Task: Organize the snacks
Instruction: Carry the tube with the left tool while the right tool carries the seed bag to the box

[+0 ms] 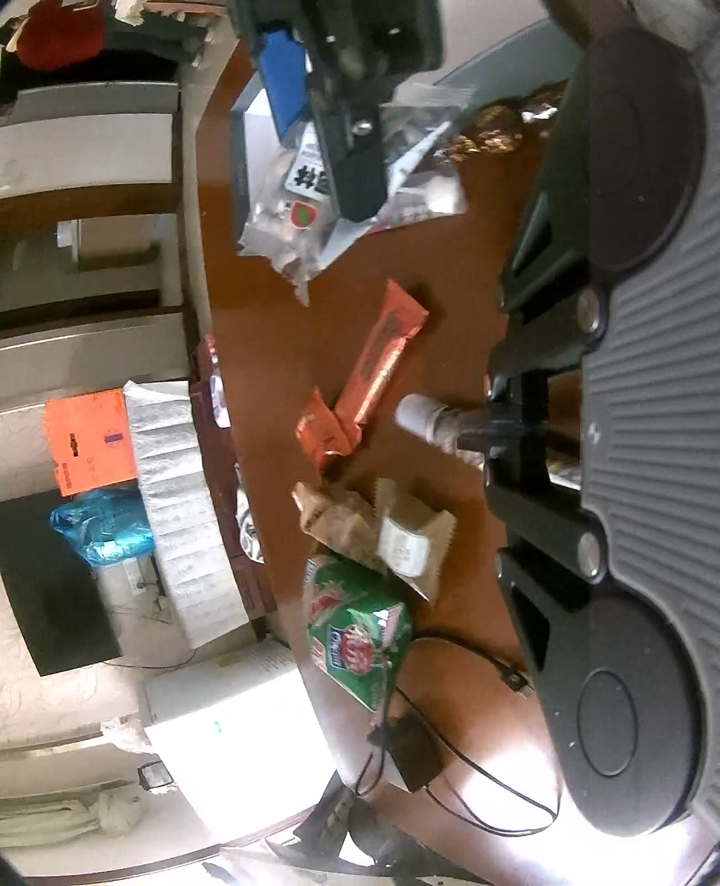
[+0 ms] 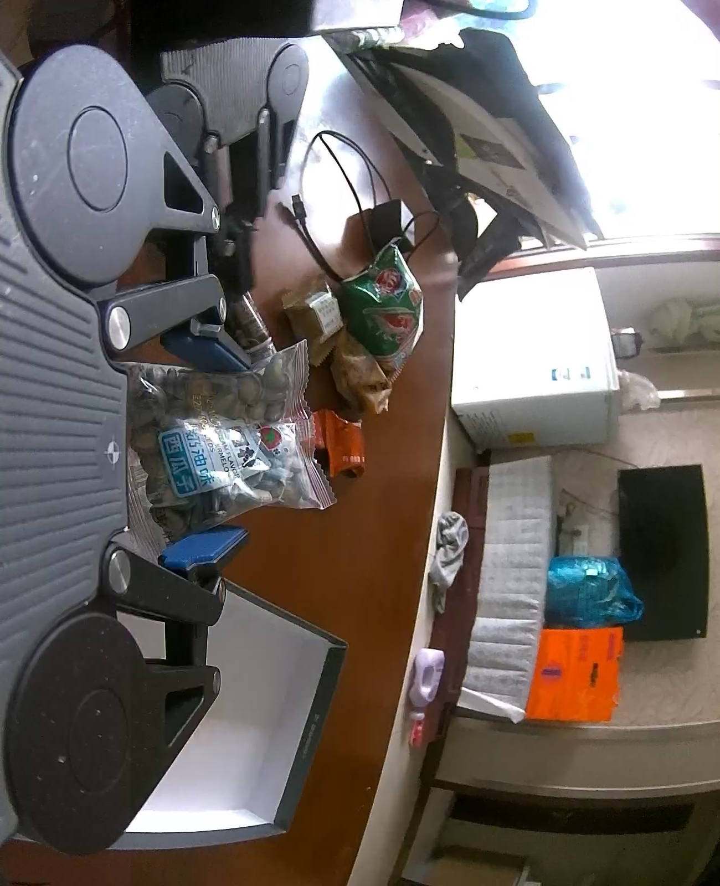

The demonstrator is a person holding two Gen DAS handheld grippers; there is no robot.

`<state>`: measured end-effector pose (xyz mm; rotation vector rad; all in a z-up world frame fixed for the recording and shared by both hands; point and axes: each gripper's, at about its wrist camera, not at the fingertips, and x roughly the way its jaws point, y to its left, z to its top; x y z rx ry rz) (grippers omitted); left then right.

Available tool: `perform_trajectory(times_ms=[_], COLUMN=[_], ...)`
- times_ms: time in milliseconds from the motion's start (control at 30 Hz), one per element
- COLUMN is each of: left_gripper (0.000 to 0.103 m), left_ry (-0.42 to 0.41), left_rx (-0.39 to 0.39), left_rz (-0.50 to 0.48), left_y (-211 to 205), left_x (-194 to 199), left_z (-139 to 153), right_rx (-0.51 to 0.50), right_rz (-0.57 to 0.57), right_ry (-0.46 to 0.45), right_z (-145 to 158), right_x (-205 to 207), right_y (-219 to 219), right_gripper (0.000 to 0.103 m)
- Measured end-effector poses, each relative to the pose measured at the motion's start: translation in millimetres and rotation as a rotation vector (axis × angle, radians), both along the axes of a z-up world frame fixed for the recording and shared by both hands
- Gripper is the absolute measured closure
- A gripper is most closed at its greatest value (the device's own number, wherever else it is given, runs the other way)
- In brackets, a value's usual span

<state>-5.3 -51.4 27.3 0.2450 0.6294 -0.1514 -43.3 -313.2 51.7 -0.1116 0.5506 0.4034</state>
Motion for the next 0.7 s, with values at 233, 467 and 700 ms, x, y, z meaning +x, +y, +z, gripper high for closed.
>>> perform_trajectory(times_ms=[233,467,700], left_gripper=[0.099,0.097,0.038], left_ry=[0.02,0.0,0.093], left_rx=[0.025,-0.019,-0.104], left_rz=[0.003,0.046,0.144], left_y=[-2.0,12.1,27.7], left_x=[26.3,35.1,45.7], left_z=[-3.9,0.5,-2.9], right_rx=[0.013,0.047,0.045], right_rz=[-0.01,-0.02,-0.012], right_ry=[0.01,0.02,0.019], right_z=[-3.0,-0.7,-0.2], right_x=[4.8,8.7,6.2], right_y=[-4.3,-13.7,-13.3], right_gripper=[0.043,0.043,0.043])
